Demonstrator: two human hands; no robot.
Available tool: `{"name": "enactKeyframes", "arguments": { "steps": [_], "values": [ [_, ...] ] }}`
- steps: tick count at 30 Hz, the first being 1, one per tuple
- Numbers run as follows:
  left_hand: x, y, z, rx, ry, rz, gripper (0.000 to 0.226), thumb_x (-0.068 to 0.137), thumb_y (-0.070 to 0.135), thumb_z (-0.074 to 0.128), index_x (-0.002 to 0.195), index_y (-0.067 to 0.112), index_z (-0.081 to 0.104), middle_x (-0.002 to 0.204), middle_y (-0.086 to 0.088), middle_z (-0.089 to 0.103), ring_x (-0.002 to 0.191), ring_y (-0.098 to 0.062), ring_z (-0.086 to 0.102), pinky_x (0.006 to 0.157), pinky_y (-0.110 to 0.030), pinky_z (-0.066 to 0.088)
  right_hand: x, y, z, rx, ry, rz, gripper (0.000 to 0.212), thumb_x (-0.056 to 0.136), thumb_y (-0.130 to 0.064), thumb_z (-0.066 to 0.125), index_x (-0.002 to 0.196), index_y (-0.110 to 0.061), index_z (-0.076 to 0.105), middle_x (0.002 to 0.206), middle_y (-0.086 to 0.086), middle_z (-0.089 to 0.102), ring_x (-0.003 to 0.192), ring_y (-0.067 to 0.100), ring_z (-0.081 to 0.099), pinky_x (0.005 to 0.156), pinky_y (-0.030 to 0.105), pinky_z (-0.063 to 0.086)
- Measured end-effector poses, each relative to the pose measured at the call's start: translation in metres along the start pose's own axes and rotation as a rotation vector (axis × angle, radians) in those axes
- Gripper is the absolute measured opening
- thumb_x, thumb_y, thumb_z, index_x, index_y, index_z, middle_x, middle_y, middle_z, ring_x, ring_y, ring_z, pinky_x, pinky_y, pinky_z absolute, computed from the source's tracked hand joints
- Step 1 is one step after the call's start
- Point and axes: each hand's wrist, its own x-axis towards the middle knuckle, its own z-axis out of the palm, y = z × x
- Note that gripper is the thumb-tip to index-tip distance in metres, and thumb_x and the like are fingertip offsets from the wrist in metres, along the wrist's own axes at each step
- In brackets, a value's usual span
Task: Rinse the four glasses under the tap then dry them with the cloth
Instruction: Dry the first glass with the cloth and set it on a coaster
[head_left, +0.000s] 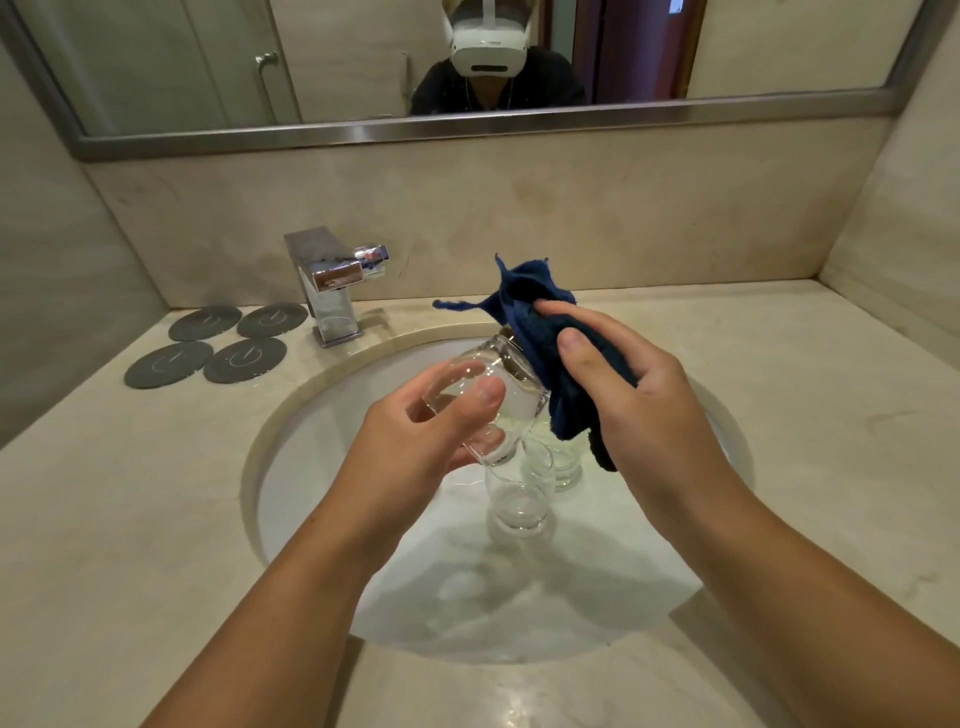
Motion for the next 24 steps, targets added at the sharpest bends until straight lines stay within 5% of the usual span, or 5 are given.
{"name": "enactKeyframes", "arguments": {
  "steps": [4,6,10,15,24],
  "values": [
    [-0.001,-0.001,-0.001,0.049,-0.021,0.03,0.055,0.066,0.063,0.082,0.115,0.037,0.08,0.096,0.005,0.079,0.086,-0.017,0.079,0.078,-0.023,0.06,0.005,0.003,-0.004,0.093,-0.037,0.142,0.026,0.109,-0.028,0.058,0.12,-0.037,0.079,0.11,-0.002,0.081,0.083,0.025,0.068,0.082,0.032,0.044],
    [0.0,-0.001,0.0,0.046,-0.001,0.031,0.055,0.072,0.061,0.088,0.118,0.033,0.079,0.099,0.005,0.08,0.085,-0.016,0.079,0.075,-0.02,0.059,0.005,0.004,-0.004,0.107,-0.046,0.172,0.025,0.108,-0.026,0.058,0.118,-0.035,0.079,0.112,-0.003,0.081,0.098,0.015,0.073,0.084,0.034,0.05],
    [0.002,-0.003,0.001,0.031,0.054,0.045,0.047,0.068,0.051,0.081,0.11,0.031,0.077,0.096,0.014,0.081,0.087,-0.01,0.078,0.071,-0.017,0.059,-0.001,-0.002,-0.002,0.043,-0.048,0.112,0.025,0.107,-0.021,0.061,0.119,-0.033,0.079,0.106,-0.013,0.081,0.092,-0.001,0.075,0.07,0.01,0.052],
    [0.005,-0.004,-0.002,0.092,0.153,0.047,0.059,0.071,0.06,0.082,0.122,0.032,0.076,0.105,0.01,0.082,0.095,-0.012,0.08,0.091,-0.034,0.064,-0.006,-0.002,0.003,-0.056,-0.028,0.019,0.024,0.106,-0.02,0.061,0.116,-0.033,0.079,0.108,-0.015,0.081,0.106,0.003,0.074,0.087,0.02,0.054],
    [0.003,-0.004,0.005,-0.026,0.039,0.045,0.043,0.073,0.054,0.089,0.111,0.038,0.075,0.098,0.007,0.081,0.088,-0.015,0.079,0.078,-0.02,0.06,0.006,0.01,0.003,0.268,0.04,0.209,0.028,0.11,-0.026,0.055,0.129,-0.021,0.074,0.125,0.001,0.078,0.124,0.02,0.07,0.116,0.049,0.047]
  ]
}}
